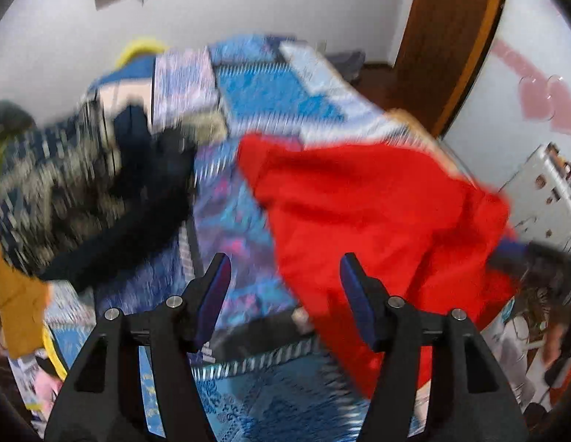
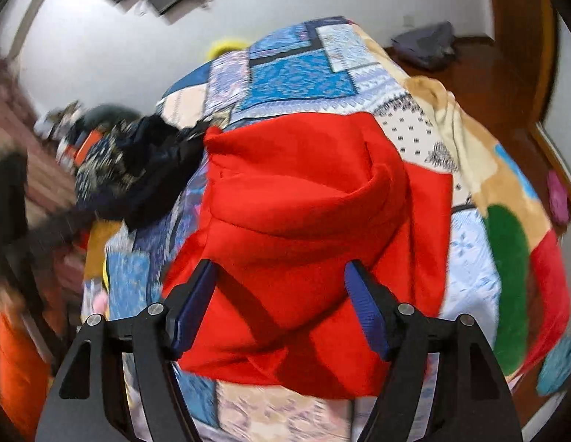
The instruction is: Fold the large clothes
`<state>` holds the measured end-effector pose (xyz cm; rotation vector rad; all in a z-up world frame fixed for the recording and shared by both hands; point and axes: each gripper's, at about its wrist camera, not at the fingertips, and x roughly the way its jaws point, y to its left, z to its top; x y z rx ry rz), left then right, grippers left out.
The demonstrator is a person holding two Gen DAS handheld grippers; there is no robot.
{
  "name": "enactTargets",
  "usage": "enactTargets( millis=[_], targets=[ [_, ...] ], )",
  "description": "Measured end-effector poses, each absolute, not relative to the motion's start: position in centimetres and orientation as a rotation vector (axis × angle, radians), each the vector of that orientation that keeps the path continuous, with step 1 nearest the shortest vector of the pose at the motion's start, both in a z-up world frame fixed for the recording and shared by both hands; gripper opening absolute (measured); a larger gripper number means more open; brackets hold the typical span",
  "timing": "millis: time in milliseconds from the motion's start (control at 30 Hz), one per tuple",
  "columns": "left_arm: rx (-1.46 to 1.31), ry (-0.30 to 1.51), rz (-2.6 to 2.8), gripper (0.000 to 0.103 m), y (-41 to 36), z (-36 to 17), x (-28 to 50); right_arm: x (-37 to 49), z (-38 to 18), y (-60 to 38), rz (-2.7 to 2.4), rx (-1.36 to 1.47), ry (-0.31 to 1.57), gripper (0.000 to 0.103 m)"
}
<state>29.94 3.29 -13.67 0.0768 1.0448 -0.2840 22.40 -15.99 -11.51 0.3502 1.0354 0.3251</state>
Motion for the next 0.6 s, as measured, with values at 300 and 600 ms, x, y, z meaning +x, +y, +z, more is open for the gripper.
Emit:
enactTargets(
  millis=[300,600],
  targets=[
    [0.132,1.093,-0.397,0.061,-1.3,-20.7,27.8,24.6,-12.6,-14.8,0.13,0.439,1.076,0.072],
    [0.151,1.046,-0.478,0.06,-4.1,-19.9,26.5,25.2,-7.5,-13.5,0.21,0.211,0.921,0.073]
  ],
)
